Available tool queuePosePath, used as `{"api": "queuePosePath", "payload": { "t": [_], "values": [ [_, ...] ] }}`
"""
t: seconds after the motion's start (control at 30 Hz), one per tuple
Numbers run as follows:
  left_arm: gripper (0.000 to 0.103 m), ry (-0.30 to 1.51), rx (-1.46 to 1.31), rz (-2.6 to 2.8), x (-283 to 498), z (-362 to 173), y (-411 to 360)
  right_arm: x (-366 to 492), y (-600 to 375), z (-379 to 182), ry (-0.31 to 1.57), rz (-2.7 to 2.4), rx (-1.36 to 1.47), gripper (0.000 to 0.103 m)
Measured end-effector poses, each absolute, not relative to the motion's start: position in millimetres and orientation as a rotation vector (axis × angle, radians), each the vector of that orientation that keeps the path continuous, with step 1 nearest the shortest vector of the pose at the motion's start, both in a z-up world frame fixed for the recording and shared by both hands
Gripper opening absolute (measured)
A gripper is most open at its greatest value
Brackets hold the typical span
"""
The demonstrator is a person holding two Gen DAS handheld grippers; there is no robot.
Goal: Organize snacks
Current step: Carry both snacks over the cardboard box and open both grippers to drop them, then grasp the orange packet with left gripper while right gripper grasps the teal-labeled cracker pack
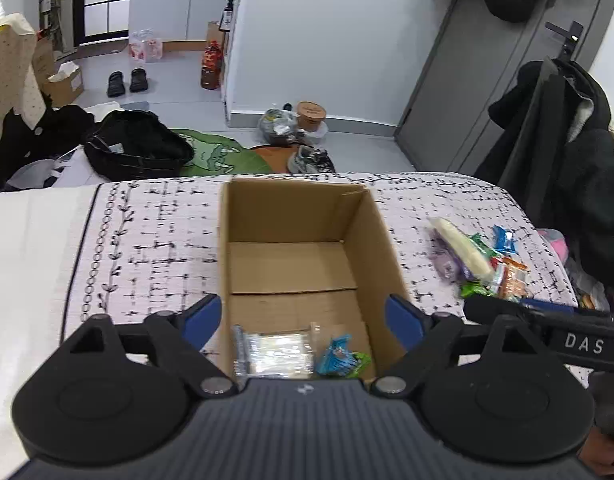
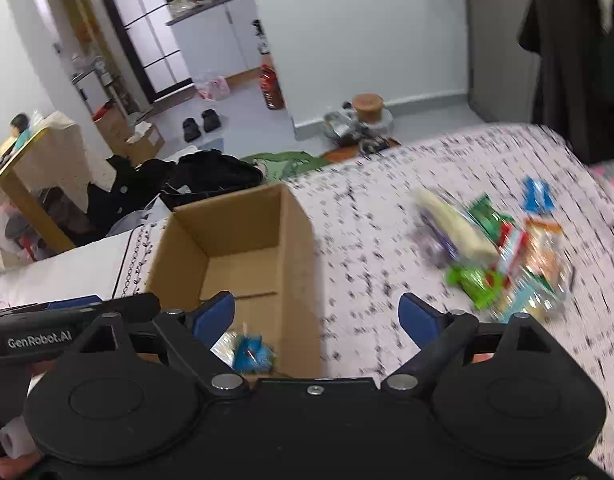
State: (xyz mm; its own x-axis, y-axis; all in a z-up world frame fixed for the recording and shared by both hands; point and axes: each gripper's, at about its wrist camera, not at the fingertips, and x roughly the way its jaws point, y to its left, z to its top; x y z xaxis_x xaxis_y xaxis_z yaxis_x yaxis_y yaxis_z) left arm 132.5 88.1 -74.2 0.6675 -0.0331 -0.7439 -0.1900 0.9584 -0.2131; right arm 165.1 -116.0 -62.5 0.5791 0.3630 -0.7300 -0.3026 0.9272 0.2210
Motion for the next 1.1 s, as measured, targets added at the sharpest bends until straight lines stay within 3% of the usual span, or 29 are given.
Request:
{"api": "queuePosePath", "payload": {
  "t": [0.17, 1.1],
  "values": [
    [0.103, 0.824, -0.234, 0.053, 135.3, -72.6, 67.4, 159.3, -145.5, -62.7, 0.852, 0.322, 0.058, 0.094],
    [0.103, 0.881, -0.06, -0.184, 168.2, -67.8, -56.8, 160.7, -278.6, -67.2, 0.813, 0.156, 0.055, 0.097]
  ]
}}
